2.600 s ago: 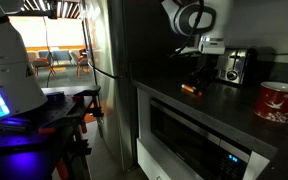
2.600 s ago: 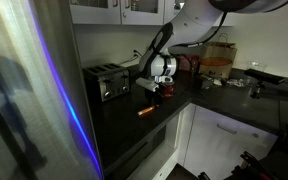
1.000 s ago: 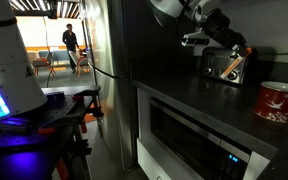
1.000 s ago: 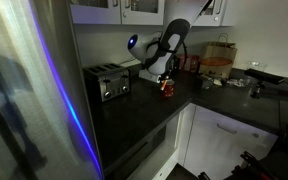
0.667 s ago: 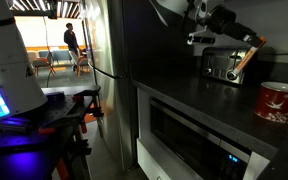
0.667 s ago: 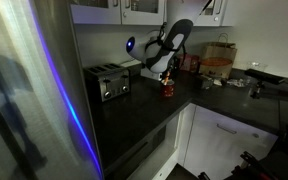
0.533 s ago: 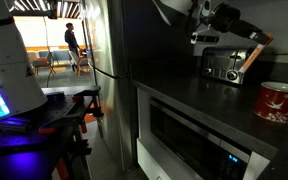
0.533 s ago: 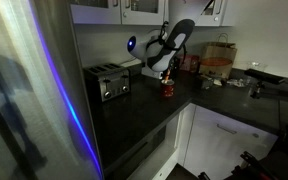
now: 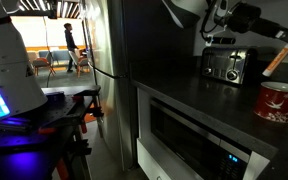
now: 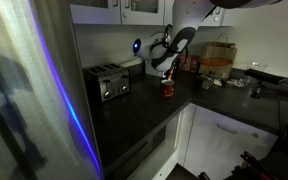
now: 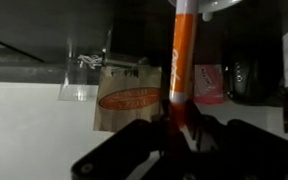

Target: Put the marker in the cup

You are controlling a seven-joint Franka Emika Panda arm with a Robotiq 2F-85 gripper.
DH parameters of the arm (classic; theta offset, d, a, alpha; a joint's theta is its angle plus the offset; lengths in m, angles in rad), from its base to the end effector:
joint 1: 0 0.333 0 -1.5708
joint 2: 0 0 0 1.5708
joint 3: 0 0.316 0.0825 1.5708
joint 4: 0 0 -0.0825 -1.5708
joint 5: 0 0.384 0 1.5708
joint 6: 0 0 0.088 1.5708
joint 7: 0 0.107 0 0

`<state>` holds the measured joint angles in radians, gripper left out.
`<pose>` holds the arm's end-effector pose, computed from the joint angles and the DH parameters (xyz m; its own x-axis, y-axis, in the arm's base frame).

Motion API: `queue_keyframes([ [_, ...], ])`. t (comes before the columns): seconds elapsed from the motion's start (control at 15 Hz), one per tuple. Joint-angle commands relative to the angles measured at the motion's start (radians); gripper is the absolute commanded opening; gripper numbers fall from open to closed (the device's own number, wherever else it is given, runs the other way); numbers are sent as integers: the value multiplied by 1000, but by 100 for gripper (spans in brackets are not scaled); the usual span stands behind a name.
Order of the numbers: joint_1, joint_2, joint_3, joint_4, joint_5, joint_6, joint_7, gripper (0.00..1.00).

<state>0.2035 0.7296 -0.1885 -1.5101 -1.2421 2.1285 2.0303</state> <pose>0.7212 -0.0065 0.2598 0.2011 -0.3907 0.8983 -0.9314 -0.3603 0.0518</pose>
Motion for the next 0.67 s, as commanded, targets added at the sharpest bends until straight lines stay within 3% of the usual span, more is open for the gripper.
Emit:
queue_keyframes([
  [0.0,-37,99,33,125,-6,-48,-18,5],
  [0.4,-55,260,22,307,14,-62,-57,5],
  [0.47,-58,275,26,326,26,-65,-69,44],
  [0.6,-65,278,43,340,65,-46,-77,52],
])
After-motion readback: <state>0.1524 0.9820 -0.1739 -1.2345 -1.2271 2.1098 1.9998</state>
